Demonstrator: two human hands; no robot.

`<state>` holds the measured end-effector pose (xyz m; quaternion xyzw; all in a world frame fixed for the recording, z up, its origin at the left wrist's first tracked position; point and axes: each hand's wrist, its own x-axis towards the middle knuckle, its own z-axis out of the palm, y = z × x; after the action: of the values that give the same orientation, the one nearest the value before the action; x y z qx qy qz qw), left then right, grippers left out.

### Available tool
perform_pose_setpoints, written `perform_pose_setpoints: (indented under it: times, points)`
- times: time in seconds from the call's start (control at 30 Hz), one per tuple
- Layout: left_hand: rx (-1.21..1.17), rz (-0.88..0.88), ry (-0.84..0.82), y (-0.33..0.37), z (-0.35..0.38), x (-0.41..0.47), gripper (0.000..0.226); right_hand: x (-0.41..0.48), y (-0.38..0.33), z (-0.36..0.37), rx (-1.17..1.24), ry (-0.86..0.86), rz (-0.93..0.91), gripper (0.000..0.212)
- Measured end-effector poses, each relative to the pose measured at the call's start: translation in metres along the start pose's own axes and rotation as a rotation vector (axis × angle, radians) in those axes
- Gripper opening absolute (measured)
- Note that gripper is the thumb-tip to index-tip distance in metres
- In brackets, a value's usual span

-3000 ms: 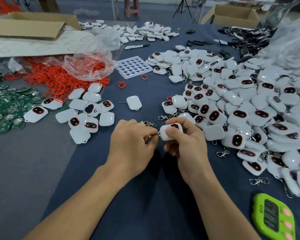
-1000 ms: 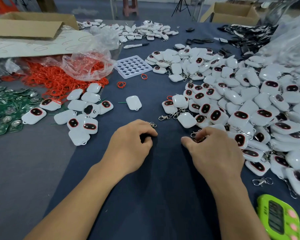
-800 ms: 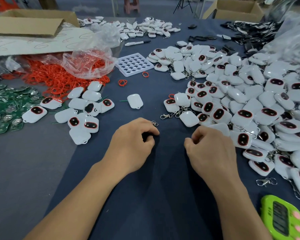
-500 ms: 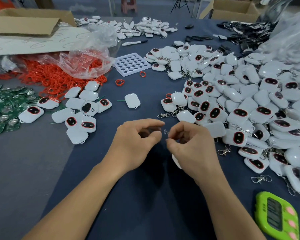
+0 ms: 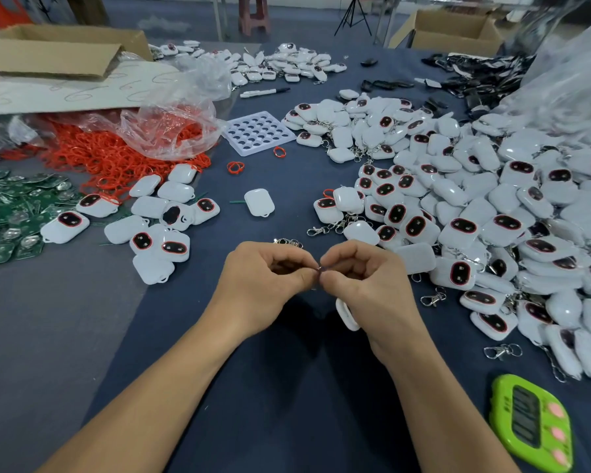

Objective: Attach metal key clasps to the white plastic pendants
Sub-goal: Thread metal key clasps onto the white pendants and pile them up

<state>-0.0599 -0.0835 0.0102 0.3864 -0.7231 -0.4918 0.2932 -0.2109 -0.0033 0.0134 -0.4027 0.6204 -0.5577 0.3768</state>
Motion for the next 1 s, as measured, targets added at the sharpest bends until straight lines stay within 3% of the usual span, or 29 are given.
perform_pose_setpoints:
  times: [0.1, 0.37, 0.5, 0.67, 0.87, 1.0]
  points:
    - [0.013, -0.015, 0.052, 0.002, 0.000, 0.000, 0.022, 0.002, 0.001, 0.000, -0.001, 0.029, -0.002, 0.027]
    - [-0.002, -0.041, 0.074, 0.006, 0.001, -0.001, 0.024, 0.005, 0.001, 0.003, -0.089, 0.044, 0.017, 0.019]
    - [0.213, 0.109, 0.191, 0.011, 0.005, -0.007, 0.033, 0.005, 0.002, 0.005, -0.101, 0.077, 0.015, 0.020]
    - [0.311, 0.269, 0.216, 0.014, 0.006, -0.012, 0.031, 0.001, 0.002, 0.006, -0.209, 0.154, -0.059, 0.021]
    - [0.348, 0.226, 0.310, 0.010, 0.004, -0.010, 0.022, -0.004, -0.001, 0.010, -0.258, 0.172, -0.187, 0.018]
    - [0.195, 0.112, 0.310, 0.012, 0.004, -0.008, 0.019, -0.004, -0.001, 0.011, -0.228, 0.147, -0.168, 0.020]
